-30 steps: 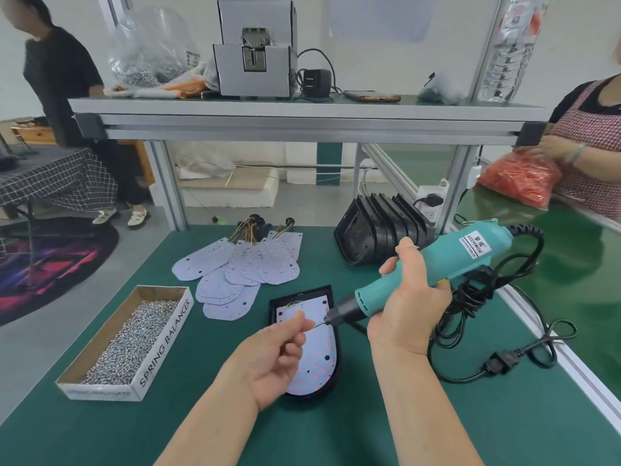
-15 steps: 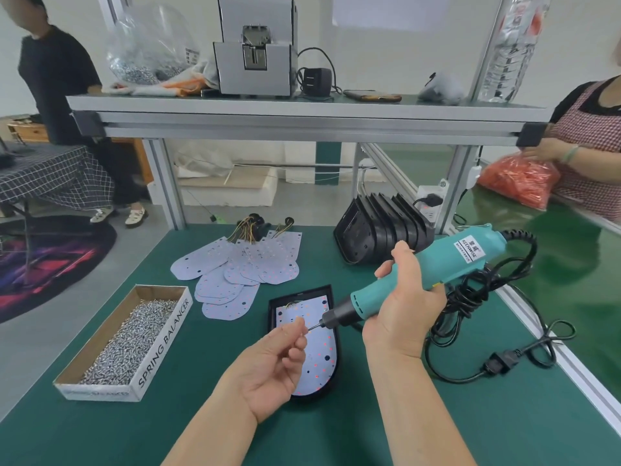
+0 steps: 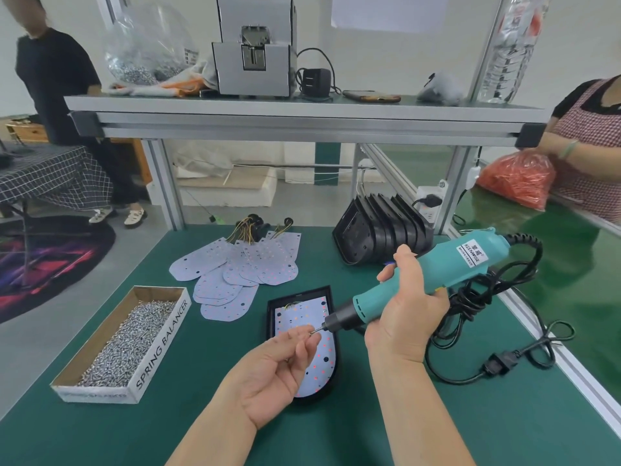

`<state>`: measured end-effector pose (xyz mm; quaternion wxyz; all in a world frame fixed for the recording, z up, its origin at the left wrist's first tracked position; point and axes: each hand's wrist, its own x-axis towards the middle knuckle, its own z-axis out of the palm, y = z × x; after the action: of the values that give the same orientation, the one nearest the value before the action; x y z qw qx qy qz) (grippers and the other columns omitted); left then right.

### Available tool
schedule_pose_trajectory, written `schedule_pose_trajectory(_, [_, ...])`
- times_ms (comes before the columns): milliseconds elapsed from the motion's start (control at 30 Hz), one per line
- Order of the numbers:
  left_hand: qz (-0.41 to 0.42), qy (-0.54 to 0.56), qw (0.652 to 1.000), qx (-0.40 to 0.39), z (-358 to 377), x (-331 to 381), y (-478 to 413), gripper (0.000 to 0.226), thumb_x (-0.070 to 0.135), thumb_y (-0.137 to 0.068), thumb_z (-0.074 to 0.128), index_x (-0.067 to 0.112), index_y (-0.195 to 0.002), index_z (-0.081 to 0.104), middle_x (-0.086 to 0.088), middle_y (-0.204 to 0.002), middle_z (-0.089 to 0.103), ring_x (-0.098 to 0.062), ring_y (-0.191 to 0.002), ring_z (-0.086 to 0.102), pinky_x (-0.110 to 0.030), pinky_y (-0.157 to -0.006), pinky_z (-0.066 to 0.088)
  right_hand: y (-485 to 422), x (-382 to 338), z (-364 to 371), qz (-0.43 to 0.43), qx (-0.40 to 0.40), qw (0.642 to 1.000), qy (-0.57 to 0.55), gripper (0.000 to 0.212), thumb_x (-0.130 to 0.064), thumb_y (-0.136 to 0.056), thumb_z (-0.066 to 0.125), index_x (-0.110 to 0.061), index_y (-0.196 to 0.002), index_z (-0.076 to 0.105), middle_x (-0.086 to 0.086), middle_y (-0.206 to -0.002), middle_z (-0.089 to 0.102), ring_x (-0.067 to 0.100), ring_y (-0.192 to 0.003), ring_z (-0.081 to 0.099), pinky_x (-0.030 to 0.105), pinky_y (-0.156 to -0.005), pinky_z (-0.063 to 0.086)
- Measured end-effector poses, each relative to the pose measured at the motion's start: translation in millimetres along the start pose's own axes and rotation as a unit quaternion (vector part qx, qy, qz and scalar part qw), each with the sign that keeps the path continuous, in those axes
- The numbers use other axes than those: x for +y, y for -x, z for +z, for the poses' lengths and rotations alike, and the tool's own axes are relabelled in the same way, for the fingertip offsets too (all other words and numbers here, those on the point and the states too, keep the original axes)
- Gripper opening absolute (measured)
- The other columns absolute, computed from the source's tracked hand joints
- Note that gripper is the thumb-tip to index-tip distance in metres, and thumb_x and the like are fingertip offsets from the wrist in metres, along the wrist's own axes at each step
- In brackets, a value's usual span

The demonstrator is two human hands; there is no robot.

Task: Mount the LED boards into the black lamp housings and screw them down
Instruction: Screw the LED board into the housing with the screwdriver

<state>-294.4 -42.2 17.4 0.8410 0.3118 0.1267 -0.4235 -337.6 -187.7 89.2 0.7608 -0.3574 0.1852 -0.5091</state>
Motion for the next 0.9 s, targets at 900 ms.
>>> schedule_pose_trajectory(900, [0.041, -0.06, 0.997, 0.026, 12, -9, 3, 0.017, -0.016, -0.067, 0.067, -0.015, -0.083, 0.07, -0.024, -0.081, 0.071, -0.022, -0.063, 0.072, -0.019, -0.048, 0.056, -13, 5, -9, 0.033, 0.024, 0.999, -0.017, 0.019, -0.021, -0.081, 0.073, -0.018, -0.082, 0.054, -0.01, -0.056, 0.057, 0.008, -0.051, 0.051, 0.016, -0.049, 0.042])
